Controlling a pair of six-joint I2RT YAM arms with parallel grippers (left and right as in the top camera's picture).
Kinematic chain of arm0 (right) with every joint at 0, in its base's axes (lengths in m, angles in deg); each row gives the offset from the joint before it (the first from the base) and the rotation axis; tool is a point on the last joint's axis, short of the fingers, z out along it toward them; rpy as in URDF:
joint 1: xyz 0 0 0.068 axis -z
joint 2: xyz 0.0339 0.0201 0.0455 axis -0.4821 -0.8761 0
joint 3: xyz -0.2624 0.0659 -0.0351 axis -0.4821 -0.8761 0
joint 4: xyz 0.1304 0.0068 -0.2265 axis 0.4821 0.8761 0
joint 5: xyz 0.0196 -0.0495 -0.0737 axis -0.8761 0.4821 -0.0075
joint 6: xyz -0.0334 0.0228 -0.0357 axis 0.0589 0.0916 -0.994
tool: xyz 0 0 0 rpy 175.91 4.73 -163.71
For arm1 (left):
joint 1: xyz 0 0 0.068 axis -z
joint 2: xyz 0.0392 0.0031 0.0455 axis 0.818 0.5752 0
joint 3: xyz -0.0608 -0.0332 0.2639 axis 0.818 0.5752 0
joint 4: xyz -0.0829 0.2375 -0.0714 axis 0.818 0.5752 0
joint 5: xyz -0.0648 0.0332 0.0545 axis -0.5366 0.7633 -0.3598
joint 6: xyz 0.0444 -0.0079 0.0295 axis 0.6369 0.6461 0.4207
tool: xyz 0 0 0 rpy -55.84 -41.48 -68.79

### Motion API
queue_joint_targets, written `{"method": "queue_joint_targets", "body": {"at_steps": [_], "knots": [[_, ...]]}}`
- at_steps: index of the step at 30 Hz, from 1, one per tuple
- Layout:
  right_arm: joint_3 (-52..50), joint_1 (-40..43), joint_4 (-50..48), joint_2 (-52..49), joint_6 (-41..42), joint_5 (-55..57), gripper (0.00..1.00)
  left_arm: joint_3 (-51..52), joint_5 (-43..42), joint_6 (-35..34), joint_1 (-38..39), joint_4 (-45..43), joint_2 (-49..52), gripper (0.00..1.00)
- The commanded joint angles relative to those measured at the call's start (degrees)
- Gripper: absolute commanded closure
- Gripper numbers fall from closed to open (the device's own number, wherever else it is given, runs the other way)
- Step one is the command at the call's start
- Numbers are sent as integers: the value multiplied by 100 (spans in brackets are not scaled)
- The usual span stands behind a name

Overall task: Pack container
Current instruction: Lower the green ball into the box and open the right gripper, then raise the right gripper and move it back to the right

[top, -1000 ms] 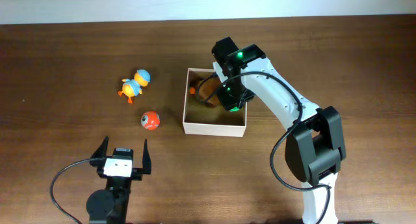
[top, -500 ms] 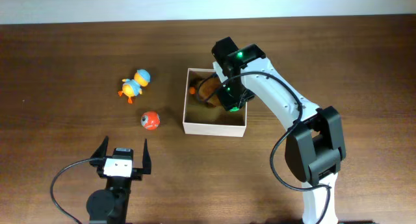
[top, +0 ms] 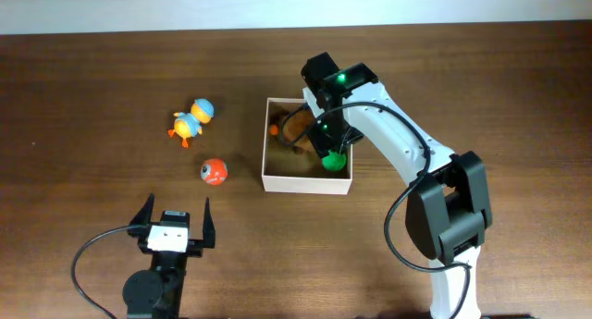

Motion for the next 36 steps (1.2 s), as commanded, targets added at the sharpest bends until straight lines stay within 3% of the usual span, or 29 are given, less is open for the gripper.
{"method": "queue_joint_targets", "body": {"at_steps": [1,14,20,25,29,32,36], "knots": [[-50,35,-15,74,20,55,46,33,63,70,20,7,-50,1],[240,28,33,79,20,46,46,33,63,70,20,7,-50,1],[1554,-35,885,79,-138,-256,47,35,63,70,20,7,-50,1],[2693,-527,1670,79,-745,-442,42,33,63,70,20,7,-50,1],[2844,-1064,1703,79,-822,149,37,33,63,70,20,7,-50,1],[2844,-1093,1644,79,-485,264,37,33,63,70,20,7,-50,1],[2885,-723,1609,168,1088,909,37,33,63,70,20,7,-50,1]]}}
